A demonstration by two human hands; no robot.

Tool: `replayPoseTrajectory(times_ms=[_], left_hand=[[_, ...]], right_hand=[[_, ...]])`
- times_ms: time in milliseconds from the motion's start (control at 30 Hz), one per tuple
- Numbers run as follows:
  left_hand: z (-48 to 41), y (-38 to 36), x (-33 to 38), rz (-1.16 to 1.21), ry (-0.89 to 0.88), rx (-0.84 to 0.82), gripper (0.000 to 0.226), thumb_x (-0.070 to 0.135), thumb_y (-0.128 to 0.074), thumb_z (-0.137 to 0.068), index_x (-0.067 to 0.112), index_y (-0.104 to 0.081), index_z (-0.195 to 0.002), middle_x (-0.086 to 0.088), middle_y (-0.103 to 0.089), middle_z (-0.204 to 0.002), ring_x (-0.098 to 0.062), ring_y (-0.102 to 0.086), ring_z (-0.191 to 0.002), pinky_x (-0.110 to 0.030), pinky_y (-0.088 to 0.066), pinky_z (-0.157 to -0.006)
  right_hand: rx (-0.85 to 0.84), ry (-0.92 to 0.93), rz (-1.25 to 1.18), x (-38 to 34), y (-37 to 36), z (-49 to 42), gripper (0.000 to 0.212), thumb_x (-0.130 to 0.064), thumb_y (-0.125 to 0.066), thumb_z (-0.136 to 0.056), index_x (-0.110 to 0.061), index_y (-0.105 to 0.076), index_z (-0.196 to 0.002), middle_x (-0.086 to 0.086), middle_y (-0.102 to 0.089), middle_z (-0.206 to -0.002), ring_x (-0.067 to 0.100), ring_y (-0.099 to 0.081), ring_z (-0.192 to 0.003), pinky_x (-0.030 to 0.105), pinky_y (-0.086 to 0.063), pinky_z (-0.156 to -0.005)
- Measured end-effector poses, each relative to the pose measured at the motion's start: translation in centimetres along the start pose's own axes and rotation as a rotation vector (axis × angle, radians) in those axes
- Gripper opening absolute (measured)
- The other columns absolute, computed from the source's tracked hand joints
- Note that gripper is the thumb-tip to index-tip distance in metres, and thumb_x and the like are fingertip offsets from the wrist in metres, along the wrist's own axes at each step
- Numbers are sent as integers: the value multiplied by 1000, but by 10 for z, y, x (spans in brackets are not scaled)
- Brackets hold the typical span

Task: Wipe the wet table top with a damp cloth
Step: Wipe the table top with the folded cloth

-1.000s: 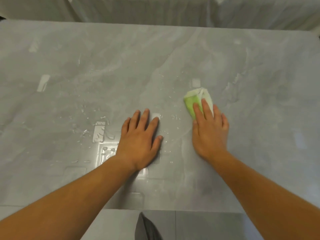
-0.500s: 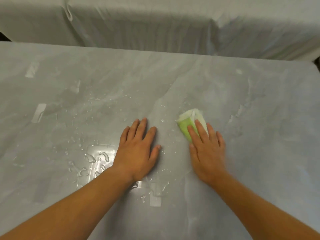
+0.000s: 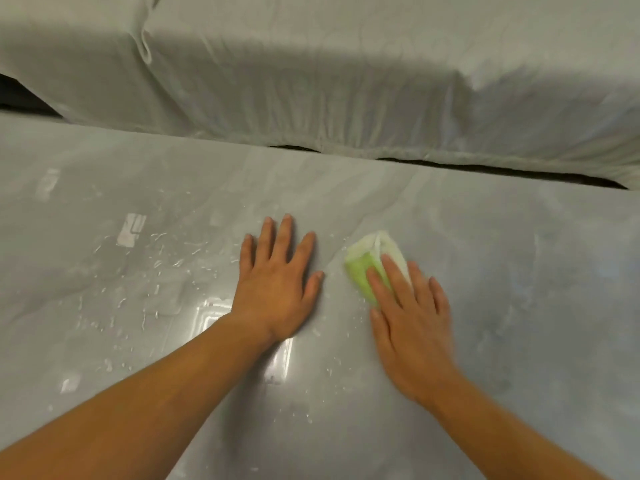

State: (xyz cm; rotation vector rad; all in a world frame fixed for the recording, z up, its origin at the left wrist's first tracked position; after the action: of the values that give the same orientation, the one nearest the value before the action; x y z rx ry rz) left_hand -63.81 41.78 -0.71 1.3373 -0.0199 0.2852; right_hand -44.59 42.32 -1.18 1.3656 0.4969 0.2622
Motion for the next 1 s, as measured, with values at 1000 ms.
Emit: replayPoseTrajectory(times_ms=[1000], left_hand=[[21, 9, -21, 119, -99, 87, 57, 49, -36, -98, 18, -39, -147, -13, -9, -164, -26, 4, -152, -48, -2, -121]], right_hand=[[-58, 234, 10, -14, 4, -108, 53, -42, -23, -101, -39, -27, -154, -10, -24, -164, 26, -23, -151, 45, -11, -120]])
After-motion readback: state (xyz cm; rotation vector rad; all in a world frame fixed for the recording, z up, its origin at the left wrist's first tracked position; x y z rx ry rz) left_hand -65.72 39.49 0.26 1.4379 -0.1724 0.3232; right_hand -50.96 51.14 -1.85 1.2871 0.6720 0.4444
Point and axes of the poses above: each hand's wrist, its own z-axis away from the middle knuckle, its own y-axis out of the back of the hand, x = y × z, the point moved 10 cm from there along -z, towards the middle knuckle
